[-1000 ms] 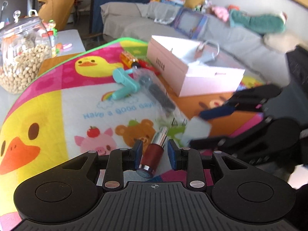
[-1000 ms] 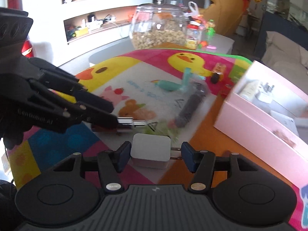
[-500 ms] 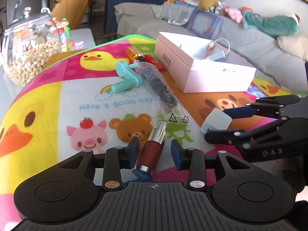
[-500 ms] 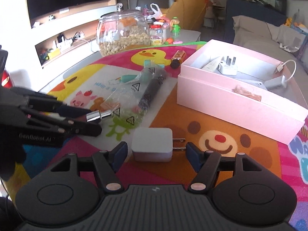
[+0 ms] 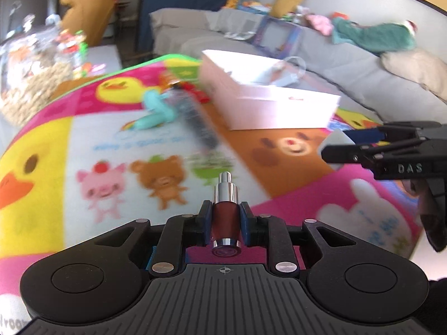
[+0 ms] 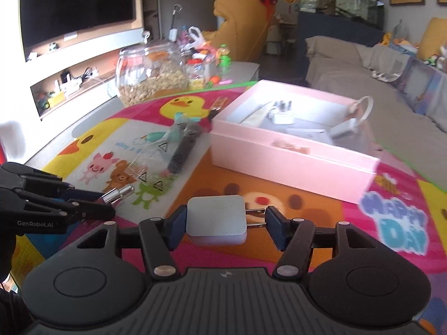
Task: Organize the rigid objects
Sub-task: 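Carry the charger cube and lipstick over the pink box and open both grippers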
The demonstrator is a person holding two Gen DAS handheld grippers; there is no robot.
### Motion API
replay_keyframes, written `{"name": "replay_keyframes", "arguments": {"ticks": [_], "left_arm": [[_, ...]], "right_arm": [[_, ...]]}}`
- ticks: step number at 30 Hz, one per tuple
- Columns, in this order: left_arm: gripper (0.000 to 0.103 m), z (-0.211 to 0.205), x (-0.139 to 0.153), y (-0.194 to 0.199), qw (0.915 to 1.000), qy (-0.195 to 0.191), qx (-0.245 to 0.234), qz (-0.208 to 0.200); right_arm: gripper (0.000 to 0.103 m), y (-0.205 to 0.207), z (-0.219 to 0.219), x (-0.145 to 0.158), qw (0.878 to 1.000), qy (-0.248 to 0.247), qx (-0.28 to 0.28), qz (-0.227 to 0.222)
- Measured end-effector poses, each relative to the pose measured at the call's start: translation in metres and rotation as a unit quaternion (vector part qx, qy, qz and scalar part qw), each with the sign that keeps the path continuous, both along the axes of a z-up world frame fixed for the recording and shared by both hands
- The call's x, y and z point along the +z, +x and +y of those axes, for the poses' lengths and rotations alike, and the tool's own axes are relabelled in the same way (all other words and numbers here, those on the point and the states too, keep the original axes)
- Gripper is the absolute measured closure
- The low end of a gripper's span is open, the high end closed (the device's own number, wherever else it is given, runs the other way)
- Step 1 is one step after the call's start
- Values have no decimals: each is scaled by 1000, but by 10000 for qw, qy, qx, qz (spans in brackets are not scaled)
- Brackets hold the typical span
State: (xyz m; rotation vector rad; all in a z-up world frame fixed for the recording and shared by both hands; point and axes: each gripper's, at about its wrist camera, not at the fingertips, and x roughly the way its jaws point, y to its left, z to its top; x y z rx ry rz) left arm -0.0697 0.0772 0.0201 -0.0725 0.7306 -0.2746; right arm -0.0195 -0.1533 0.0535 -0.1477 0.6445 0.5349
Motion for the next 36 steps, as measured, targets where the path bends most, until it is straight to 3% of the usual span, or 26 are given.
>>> {"name": "replay_keyframes", "arguments": {"ticks": [7,13,19,22,27,30,33,36], "left_arm": [[79,-53,57,10,9932,272,-813,-786],[79,-84,114,71,9836,506,-770,-1548],[79,-88,112,148,9931,-186,-394,-1087],[79,-83,99,157,9949,-233,-134,-967],[79,-61,70,136,9975,-438,-25,-562],[79,-44,52,114,9987,-448,60,-250],[79,-27,35,90,9985,-509,174,-26],[79,-15,22,72,9987,-382,299,149]], "right_arm": [[43,-18,-43,19,9975,428,-444,-333],[43,-18,-57,17,9965,495,-563,-371],[43,-14,-65,7,9961,493,-698,-211],[43,-13,-69,7,9957,497,-760,-208],[43,-1,-68,8,9948,486,-877,-157],[43,14,-62,19,9936,494,-959,-345],[43,45,-55,41,9917,621,-994,-534],[43,92,-46,62,9911,844,-951,-398]]}}
